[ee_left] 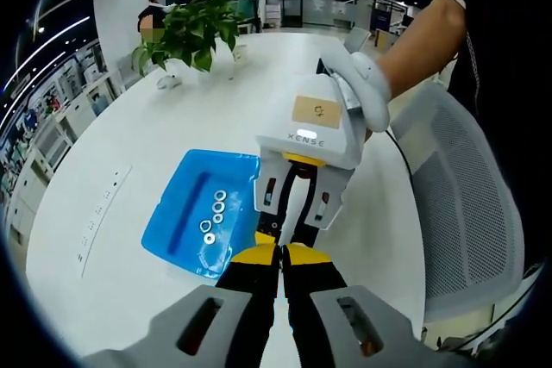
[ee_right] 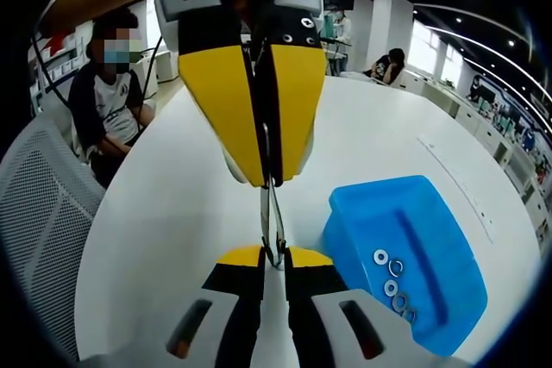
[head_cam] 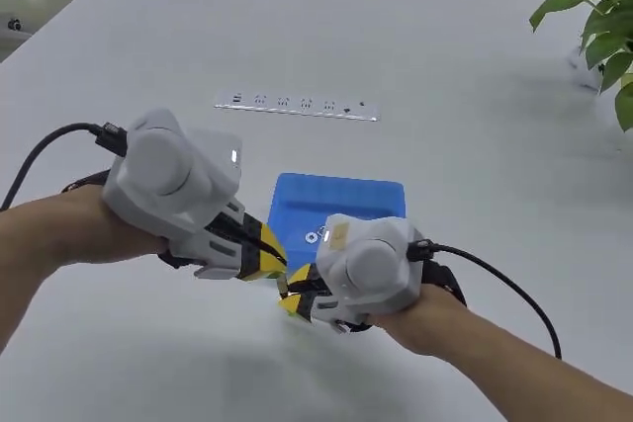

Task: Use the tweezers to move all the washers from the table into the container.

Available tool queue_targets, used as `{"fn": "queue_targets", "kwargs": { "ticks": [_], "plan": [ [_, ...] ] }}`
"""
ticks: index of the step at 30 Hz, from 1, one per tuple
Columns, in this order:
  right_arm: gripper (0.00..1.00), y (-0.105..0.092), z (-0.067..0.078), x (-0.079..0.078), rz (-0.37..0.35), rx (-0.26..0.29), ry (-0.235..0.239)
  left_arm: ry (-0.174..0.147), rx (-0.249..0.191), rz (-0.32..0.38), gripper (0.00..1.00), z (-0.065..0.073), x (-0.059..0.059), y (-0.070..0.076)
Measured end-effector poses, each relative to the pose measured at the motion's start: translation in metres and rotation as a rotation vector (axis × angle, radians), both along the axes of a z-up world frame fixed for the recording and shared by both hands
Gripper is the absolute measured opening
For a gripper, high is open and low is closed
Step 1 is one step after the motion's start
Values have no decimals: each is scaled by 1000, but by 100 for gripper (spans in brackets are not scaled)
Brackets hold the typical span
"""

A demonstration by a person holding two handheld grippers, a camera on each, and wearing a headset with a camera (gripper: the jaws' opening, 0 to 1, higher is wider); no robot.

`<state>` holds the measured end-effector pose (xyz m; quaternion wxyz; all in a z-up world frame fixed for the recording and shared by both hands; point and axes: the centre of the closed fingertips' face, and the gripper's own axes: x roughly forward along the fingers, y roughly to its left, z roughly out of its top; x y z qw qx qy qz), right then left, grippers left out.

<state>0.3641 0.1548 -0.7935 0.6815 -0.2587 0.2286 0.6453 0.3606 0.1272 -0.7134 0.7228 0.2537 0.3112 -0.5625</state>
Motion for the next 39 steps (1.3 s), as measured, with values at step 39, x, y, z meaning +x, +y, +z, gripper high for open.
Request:
{"fn": "queue_targets", "kwargs": {
  "ticks": [39],
  "plan": [
    [10, -2, 68, 17, 10, 17, -156, -134, -17, -12, 5, 67, 6, -4]
  ]
}}
